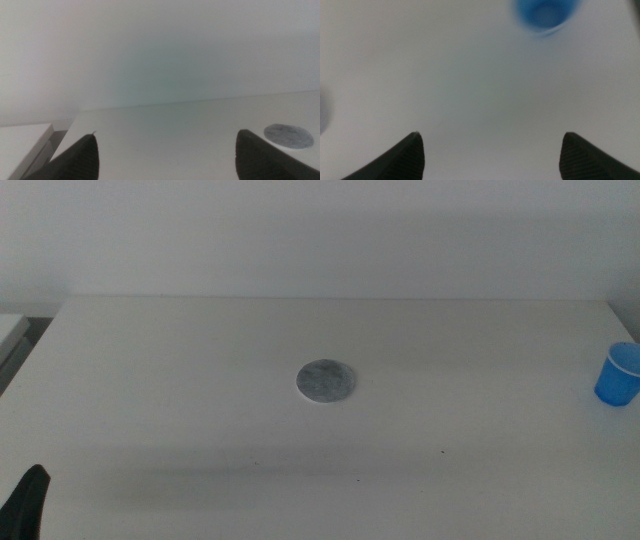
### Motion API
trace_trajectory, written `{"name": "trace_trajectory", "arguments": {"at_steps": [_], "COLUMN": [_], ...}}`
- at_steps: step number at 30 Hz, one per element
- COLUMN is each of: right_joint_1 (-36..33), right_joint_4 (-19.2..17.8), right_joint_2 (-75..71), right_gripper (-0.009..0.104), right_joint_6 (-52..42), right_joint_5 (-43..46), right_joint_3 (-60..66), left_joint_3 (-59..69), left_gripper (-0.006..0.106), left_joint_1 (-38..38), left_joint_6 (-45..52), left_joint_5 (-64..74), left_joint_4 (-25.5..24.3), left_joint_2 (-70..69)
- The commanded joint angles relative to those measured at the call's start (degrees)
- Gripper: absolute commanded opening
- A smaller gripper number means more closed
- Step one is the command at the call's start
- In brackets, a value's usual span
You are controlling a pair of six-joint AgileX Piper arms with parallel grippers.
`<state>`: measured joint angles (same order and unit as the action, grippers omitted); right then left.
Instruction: Place an empty cup on a cup mat.
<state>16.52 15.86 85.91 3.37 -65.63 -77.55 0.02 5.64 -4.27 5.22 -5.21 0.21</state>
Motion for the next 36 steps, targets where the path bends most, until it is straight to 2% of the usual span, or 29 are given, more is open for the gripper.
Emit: {"name": "trace_trajectory", "arguments": {"at_steps": [1,8,12,13,20,23,24,26,29,30,36], "right_joint_1": [3.30,4.29,5.15,5.15,5.15,5.15,5.15,5.15,5.15,5.15,1.14], "right_joint_4": [-1.76,-8.21,-7.53,-6.38,-5.84,-5.61,-5.61,-5.33,-4.78,-4.78,-4.51], "right_joint_2": [5.62,15.37,20.11,21.91,25.65,27.14,27.52,27.94,28.16,28.16,23.23], "right_gripper": [0.089,0.079,0.074,0.073,0.072,0.068,0.064,0.046,0.003,-0.002,-0.001], "right_joint_6": [-0.44,2.22,2.61,2.61,4.29,4.29,4.29,4.29,4.15,4.15,2.60], "right_joint_5": [-1.09,4.95,9.74,11.80,17.47,19.16,19.74,20.28,20.90,20.90,18.93], "right_joint_3": [-3.64,-5.89,-5.89,-5.89,-5.99,-5.99,-5.99,-5.99,-5.99,-5.99,-6.13], "left_joint_3": [-0.02,-0.02,-0.02,-0.02,-0.02,-0.02,-0.02,-0.02,-0.02,-0.02,-0.02], "left_gripper": [0.094,0.094,0.094,0.094,0.094,0.094,0.094,0.094,0.094,0.094,0.094], "left_joint_1": [0.10,0.10,0.10,0.10,0.10,0.10,0.10,0.10,0.10,0.10,0.10], "left_joint_6": [-0.16,-0.16,-0.16,-0.16,-0.16,-0.16,-0.16,-0.16,-0.16,-0.16,-0.16], "left_joint_5": [-0.32,-0.32,-0.32,-0.32,-0.32,-0.32,-0.32,-0.32,-0.32,-0.32,-0.32], "left_joint_4": [0.15,0.15,0.15,0.15,0.15,0.15,0.15,0.15,0.15,0.15,0.15], "left_joint_2": [-0.21,-0.21,-0.21,-0.21,-0.21,-0.21,-0.21,-0.21,-0.21,-0.21,-0.21]}}
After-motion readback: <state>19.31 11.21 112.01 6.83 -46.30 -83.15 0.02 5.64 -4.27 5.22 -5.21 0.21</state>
